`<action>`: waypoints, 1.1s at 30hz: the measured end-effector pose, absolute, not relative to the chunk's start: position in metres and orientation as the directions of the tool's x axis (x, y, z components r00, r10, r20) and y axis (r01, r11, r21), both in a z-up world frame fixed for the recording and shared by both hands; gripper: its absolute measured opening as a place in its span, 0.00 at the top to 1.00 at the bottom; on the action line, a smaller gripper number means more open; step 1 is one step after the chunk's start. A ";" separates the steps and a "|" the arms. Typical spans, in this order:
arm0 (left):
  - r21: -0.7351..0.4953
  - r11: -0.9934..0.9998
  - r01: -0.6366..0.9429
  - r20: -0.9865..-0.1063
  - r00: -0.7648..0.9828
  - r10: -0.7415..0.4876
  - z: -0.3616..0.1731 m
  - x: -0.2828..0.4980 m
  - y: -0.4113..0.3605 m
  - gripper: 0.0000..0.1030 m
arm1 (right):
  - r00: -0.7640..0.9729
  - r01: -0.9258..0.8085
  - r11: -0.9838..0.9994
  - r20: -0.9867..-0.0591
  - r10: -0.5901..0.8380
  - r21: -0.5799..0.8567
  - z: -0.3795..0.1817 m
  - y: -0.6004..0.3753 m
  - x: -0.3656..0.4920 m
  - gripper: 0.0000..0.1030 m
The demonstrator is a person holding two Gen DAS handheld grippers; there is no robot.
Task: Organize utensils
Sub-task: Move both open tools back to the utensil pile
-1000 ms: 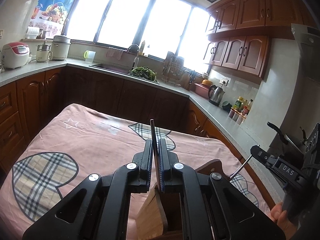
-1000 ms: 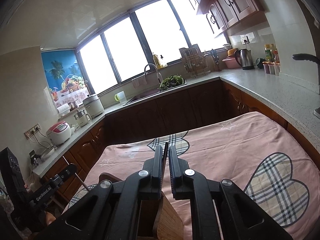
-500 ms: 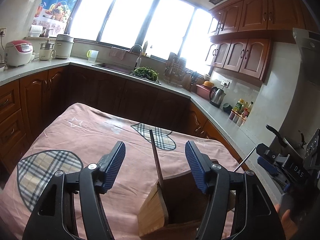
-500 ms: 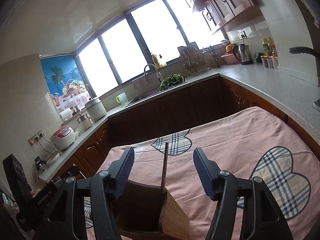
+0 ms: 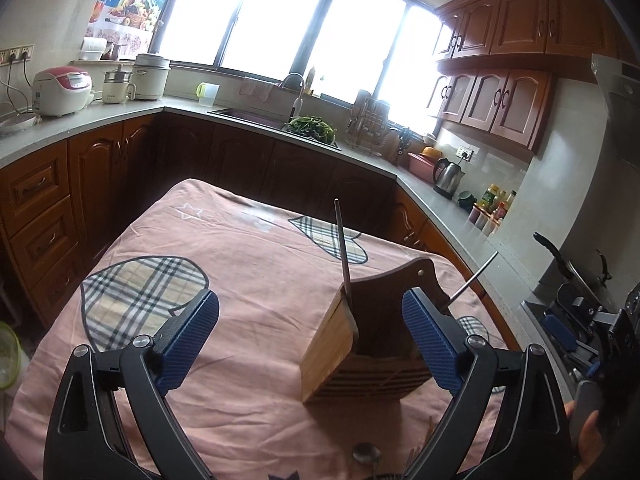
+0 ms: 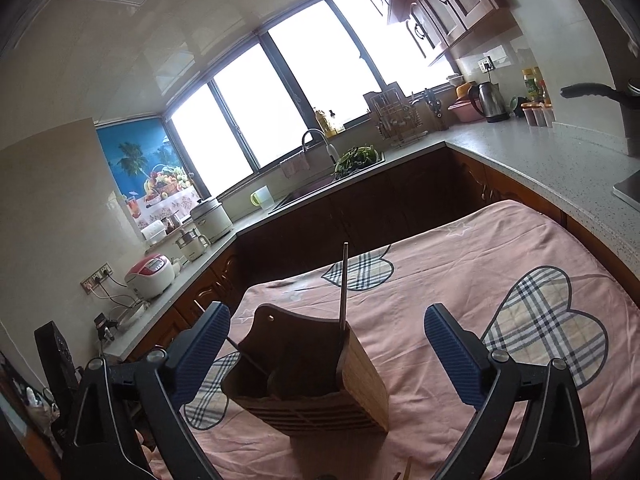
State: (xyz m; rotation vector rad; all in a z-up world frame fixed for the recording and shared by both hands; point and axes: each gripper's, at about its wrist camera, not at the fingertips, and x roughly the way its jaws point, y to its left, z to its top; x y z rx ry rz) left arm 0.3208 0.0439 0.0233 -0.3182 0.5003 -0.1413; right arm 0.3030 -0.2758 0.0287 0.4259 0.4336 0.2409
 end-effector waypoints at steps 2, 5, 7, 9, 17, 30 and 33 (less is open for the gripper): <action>-0.334 0.940 0.063 -0.456 0.862 -0.220 0.023 0.309 0.044 0.08 | 0.880 -0.132 0.885 -0.357 0.312 0.447 0.030 -0.278 0.290 0.04; -0.325 0.942 0.078 -0.464 0.855 -0.231 0.022 0.291 0.042 0.08 | 0.878 -0.127 0.881 -0.362 0.314 0.455 0.030 -0.282 0.272 0.04; -0.320 0.943 0.094 -0.469 0.849 -0.244 0.023 0.280 0.038 0.08 | 0.875 -0.126 0.880 -0.367 0.316 0.458 0.029 -0.284 0.260 0.04; -0.312 0.944 0.109 -0.477 0.841 -0.255 0.021 0.270 0.034 0.08 | 0.869 -0.120 0.879 -0.380 0.318 0.461 0.027 -0.285 0.250 0.04; -0.276 0.948 0.159 -0.500 0.818 -0.283 0.015 0.236 0.022 0.08 | 0.844 -0.088 0.898 -0.446 0.297 0.432 0.014 -0.286 0.209 0.04; -0.277 0.944 0.179 -0.558 0.770 -0.310 -0.016 0.200 0.010 0.08 | 0.793 -0.025 0.903 -0.542 0.280 0.430 -0.029 -0.298 0.162 0.04; -0.278 0.941 0.195 -0.575 0.751 -0.326 -0.024 0.196 0.004 0.08 | 0.781 -0.012 0.902 -0.559 0.277 0.431 -0.039 -0.299 0.156 0.04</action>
